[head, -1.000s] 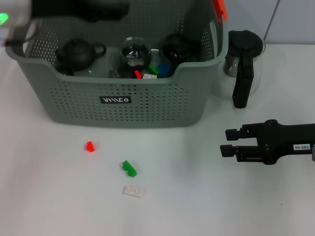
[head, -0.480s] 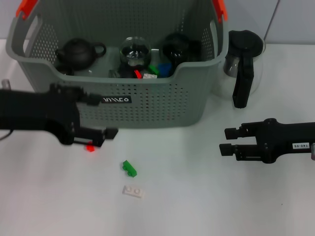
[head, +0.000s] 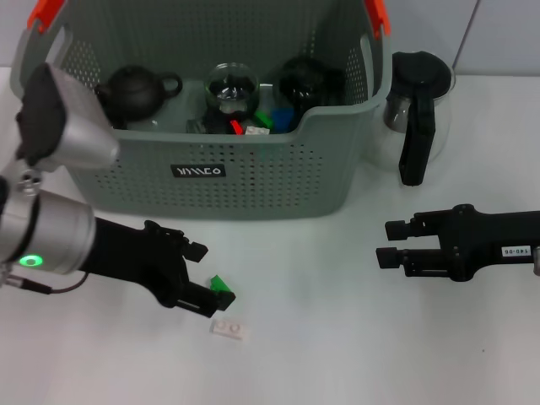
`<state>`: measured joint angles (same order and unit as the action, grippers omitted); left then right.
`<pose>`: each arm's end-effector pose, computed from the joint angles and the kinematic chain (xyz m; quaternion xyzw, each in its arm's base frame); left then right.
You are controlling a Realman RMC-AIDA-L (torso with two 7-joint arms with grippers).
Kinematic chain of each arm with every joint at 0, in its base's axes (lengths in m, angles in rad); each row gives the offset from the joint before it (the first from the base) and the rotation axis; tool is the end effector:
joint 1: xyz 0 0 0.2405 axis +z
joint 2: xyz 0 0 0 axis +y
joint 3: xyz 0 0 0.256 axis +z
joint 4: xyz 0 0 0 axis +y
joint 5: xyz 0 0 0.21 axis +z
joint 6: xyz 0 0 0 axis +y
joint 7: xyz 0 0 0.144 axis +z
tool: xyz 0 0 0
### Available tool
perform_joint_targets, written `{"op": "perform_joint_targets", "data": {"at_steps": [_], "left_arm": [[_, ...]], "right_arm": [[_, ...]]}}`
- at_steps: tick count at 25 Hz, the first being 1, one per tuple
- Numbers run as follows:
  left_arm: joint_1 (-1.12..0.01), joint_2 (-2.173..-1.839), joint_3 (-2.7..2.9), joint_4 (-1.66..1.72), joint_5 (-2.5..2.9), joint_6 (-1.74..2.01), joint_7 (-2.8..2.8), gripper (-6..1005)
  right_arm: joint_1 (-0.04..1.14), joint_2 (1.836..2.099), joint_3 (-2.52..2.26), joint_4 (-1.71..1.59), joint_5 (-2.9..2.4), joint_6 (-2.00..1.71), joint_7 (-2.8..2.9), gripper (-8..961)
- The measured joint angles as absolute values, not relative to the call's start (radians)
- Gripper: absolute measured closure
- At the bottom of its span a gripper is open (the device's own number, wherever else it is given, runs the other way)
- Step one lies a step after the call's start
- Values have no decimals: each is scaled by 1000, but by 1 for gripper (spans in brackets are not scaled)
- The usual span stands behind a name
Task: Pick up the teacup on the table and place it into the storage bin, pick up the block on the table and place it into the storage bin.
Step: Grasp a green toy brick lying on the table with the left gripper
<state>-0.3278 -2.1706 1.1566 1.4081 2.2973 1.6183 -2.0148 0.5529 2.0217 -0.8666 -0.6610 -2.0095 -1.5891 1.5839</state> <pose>-0.2182 0.2988 0.0044 -0.9642 -0.2463 0.0040 0.0981 0.2564 0.3282 -0.0021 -0.9470 0.2611 0.1813 0.0457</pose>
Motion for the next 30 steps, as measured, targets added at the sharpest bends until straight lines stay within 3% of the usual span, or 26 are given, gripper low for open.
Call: {"op": "perform_joint_targets", "data": {"at_steps": [16,30], "left_arm": [[-336,-2173,1602,1600,2669,1464,-2549,154],[-415,-2174,1694,1475,2695,1396,-2635,196]], "right_arm": [[551,2022,-867,-661,-2010,-1582,1579,369],[545,2023,-868,-661,-2010,-1578,1573,369]]}}
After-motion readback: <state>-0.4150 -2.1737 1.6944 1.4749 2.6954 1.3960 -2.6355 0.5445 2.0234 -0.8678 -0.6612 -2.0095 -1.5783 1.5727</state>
